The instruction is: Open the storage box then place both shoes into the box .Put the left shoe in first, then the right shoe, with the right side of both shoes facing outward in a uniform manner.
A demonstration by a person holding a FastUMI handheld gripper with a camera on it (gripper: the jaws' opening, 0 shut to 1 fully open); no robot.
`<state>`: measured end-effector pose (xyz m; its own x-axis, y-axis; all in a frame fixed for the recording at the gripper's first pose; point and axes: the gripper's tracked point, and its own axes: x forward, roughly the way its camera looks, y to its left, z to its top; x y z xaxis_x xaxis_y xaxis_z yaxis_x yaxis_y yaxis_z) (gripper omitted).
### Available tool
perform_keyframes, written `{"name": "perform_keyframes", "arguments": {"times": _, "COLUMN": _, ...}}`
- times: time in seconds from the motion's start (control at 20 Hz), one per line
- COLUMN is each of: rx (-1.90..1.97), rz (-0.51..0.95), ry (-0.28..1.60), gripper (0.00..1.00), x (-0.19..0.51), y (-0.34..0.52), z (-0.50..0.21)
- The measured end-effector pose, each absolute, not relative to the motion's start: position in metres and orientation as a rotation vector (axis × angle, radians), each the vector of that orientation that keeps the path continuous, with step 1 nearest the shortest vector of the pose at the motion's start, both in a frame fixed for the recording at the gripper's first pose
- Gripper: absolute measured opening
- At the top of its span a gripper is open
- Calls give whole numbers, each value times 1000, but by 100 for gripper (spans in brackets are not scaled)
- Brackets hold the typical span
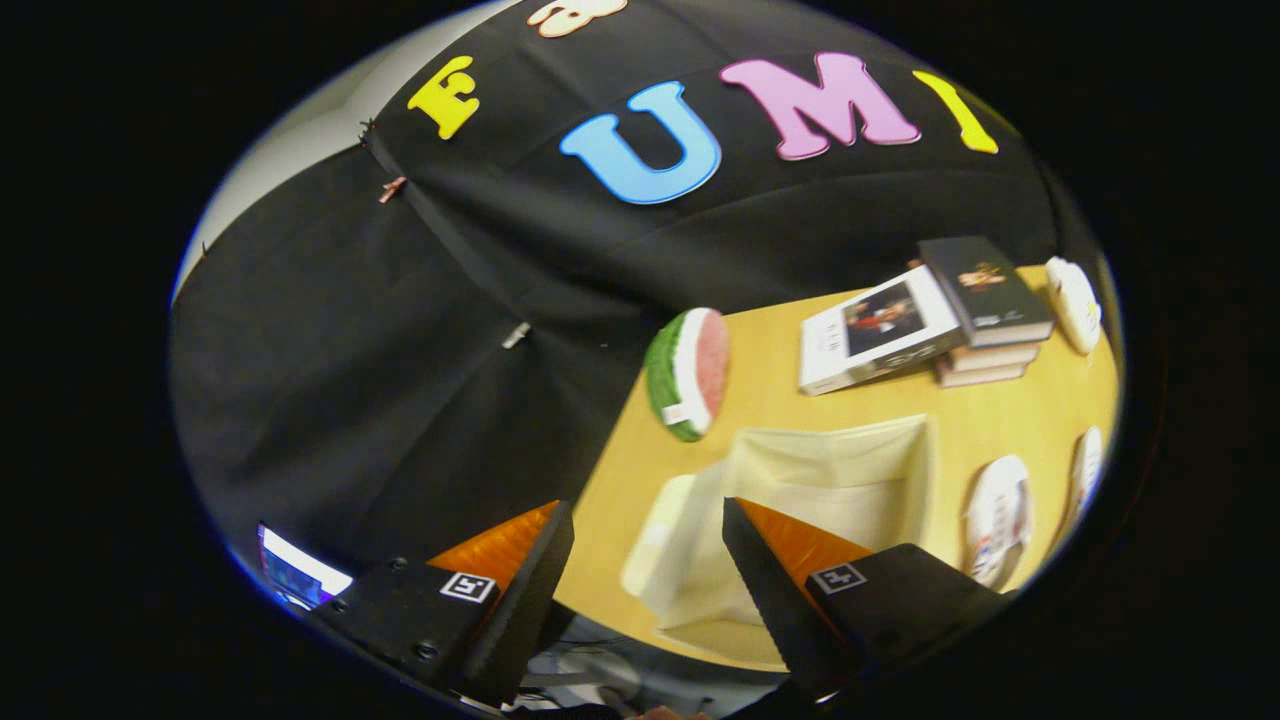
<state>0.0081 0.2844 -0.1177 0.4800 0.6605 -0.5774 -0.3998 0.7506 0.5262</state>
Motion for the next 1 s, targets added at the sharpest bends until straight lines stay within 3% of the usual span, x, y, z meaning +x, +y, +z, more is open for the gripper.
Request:
{"name": "perform_keyframes", "arguments": {"times": 0.25, "rx": 86, "rz": 429, "ry": 814, "gripper": 98, "x": 30, "y": 127, "z": -169}}
{"name": "perform_keyframes", "arguments": {"times": 0.5, "rx": 2, "rz": 312, "ry": 939, "gripper": 98, "x": 18, "y": 30, "z": -250}}
{"name": "perform_keyframes", "arguments": {"times": 0.7, "rx": -141, "rz": 343, "ry": 1034, "gripper": 98, "x": -12, "y": -14, "z": -304}}
{"name": "perform_keyframes", "arguments": {"times": 1.0, "rx": -202, "rz": 455, "ry": 1096, "gripper": 99, "x": -4, "y": 7, "z": -378}}
